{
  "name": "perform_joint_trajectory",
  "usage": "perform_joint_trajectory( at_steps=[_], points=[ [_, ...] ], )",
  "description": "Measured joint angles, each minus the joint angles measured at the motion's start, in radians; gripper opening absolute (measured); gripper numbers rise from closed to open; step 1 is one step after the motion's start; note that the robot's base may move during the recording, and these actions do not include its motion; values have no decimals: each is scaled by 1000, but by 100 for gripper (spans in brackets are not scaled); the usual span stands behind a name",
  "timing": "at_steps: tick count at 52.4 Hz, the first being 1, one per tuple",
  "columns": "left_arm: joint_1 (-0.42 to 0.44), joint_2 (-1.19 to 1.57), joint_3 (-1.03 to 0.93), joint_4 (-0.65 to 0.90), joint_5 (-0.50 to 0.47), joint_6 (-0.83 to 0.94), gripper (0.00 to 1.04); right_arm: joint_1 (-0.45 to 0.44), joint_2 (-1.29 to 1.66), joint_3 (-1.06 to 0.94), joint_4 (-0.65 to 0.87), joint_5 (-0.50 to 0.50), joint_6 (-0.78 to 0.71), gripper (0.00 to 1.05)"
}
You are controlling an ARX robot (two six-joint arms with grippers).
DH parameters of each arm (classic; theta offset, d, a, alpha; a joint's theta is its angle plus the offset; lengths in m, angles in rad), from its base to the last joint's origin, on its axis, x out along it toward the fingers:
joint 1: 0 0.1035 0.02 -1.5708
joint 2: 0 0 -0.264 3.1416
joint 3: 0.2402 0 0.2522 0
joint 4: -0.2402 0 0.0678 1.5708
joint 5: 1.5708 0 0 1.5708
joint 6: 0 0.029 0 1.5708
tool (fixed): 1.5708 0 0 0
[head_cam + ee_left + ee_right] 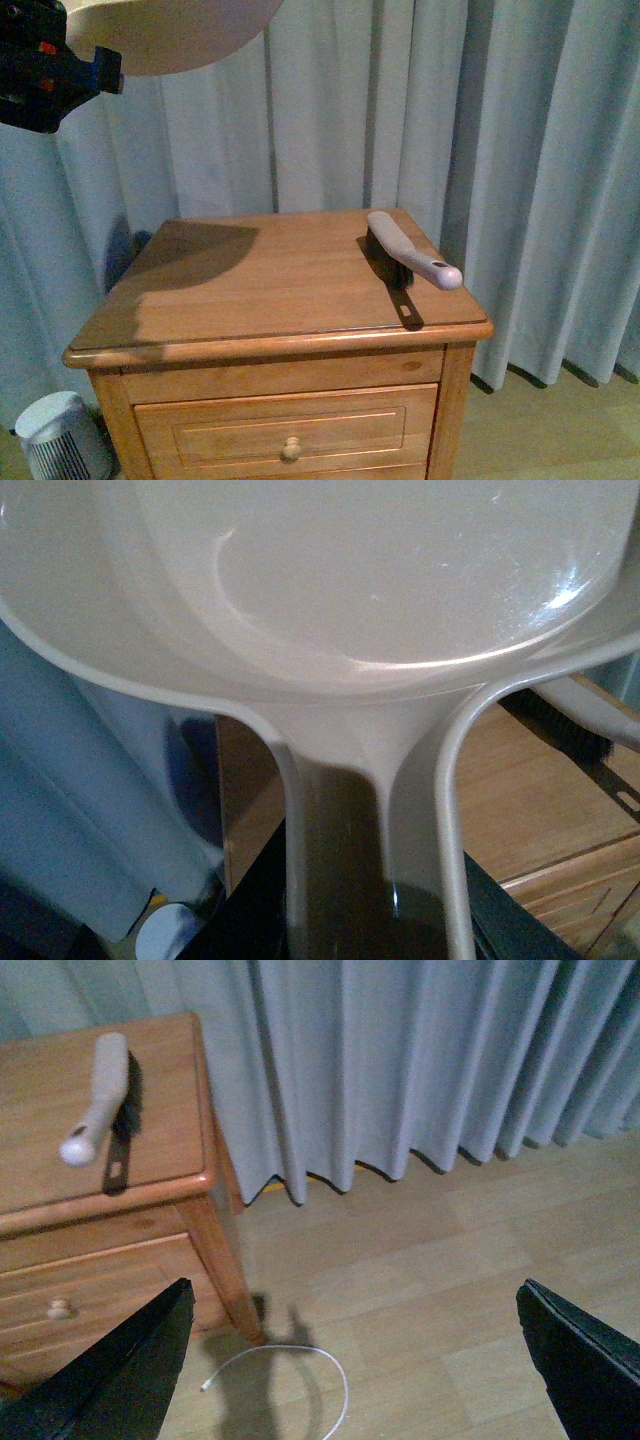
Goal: Clean up trash
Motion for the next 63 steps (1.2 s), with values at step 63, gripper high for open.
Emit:
perform_joint_trajectory(
  at_steps=[63],
  points=[
    [0, 0, 0, 0, -2, 0, 25, 233, 1405, 1223, -264, -26, 188, 97]
  ],
)
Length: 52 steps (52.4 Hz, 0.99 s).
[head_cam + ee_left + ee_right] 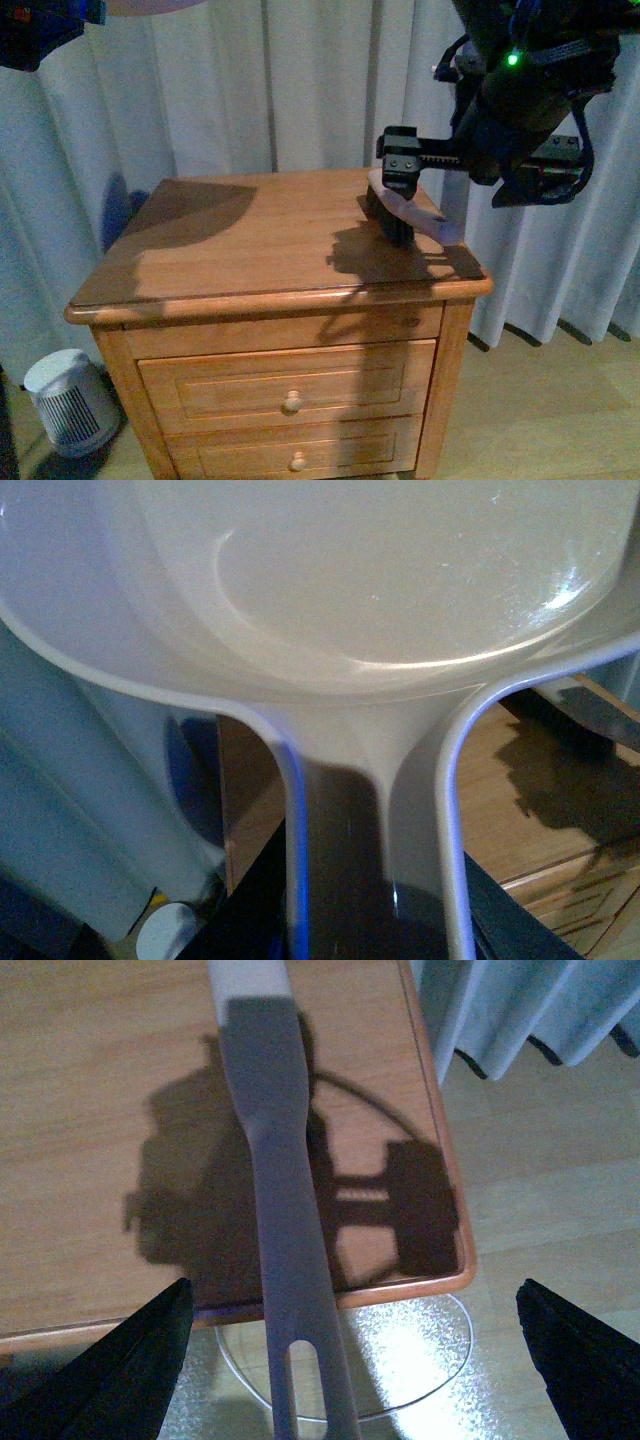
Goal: Clean up trash
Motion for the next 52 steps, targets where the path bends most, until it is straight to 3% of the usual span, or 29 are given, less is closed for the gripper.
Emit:
perform_joint_trajectory(
  at_steps=[44, 52],
  points=[
    [0, 0, 0, 0, 0, 0, 25, 19, 183, 82, 70, 8, 18, 97],
    [0, 0, 0, 0, 0, 0, 25, 21, 183, 83, 78, 8, 21, 75]
  ],
)
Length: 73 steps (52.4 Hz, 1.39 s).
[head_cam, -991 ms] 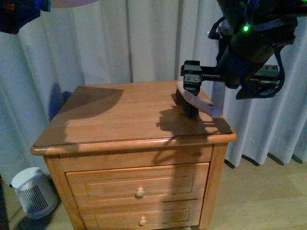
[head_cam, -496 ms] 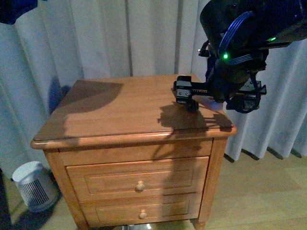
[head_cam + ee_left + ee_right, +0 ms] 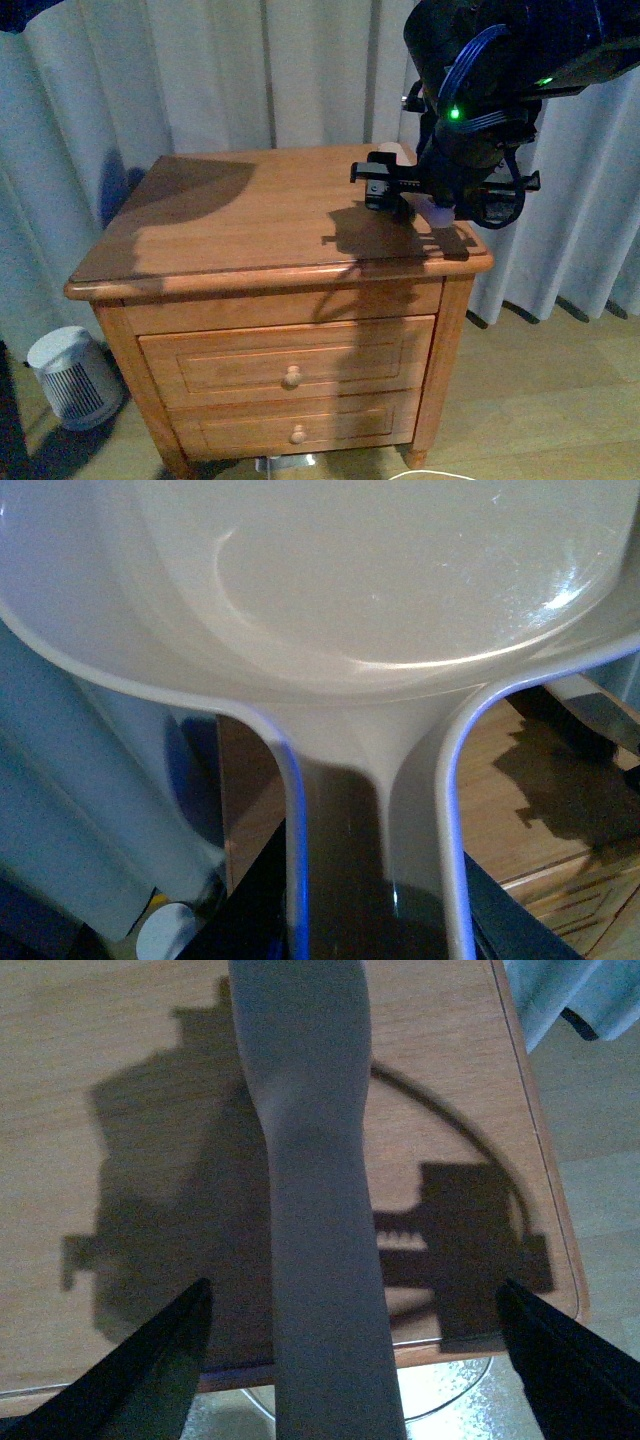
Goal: Clean up trash
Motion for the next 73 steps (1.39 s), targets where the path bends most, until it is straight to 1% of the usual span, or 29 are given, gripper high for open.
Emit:
perform_joint_trajectory(
  at_steps=[2, 3, 10, 11, 15, 17, 33, 40, 46, 50, 55, 61, 66, 73],
  points=[
    [0, 0, 0, 0, 0, 0, 25, 0, 0, 0, 5, 0, 0, 66],
    [0, 0, 0, 0, 0, 0, 25, 0, 0, 0, 6, -1, 0, 64],
    [0, 0, 0, 0, 0, 0, 25, 0, -1, -16, 19, -3, -1, 37],
    [0, 0, 0, 0, 0, 0, 25, 0, -1, -17, 21, -3, -1, 36],
    [0, 0, 0, 0, 0, 0, 25, 0, -3, -31, 35, -4, -5, 24],
    [0, 0, 0, 0, 0, 0, 25, -1, -6, -40, 43, -3, -6, 21],
    [0, 0, 0, 0, 0, 0, 25, -10, -99, -110, 77, -22, -50, 21],
    [0, 0, 0, 0, 0, 0, 25, -29, -240, -181, 123, -9, -101, 21],
    [0, 0, 0, 0, 0, 0, 25, -46, -373, -250, 168, 21, -152, 21],
    [0, 0, 0, 0, 0, 0, 25, -60, -484, -313, 201, 50, -188, 21],
    [0, 0, 0, 0, 0, 0, 25, -84, -698, -445, 225, 94, -227, 21],
    [0, 0, 0, 0, 0, 0, 25, -100, -908, -589, 219, 111, -243, 21],
    [0, 0, 0, 0, 0, 0, 25, -101, -1147, -755, 169, 121, -259, 21],
    [0, 0, 0, 0, 0, 0, 25, -97, -1331, -866, 95, 143, -257, 21]
  ],
)
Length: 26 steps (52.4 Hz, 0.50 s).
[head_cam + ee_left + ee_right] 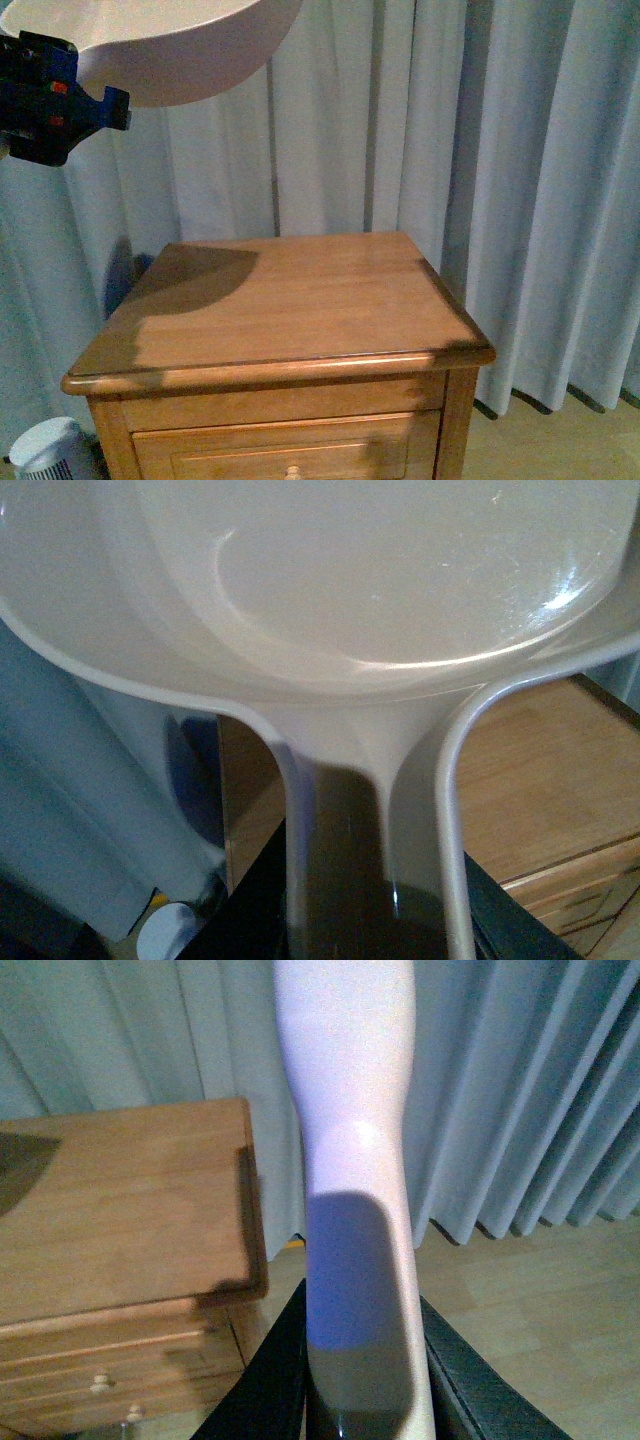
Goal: Clean up trash
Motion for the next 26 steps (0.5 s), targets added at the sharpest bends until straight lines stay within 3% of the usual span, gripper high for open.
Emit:
perform_joint_trajectory(
  at_steps=[10, 16, 26],
  points=[
    [0, 0, 0, 0, 0, 0, 25, 48, -208, -99, -106, 76, 38, 21],
    [0, 0, 0, 0, 0, 0, 25, 128, -307, -138, -148, 150, 57, 21],
    [0, 0, 0, 0, 2, 0, 25, 166, -344, -143, -142, 174, 66, 21]
  ],
)
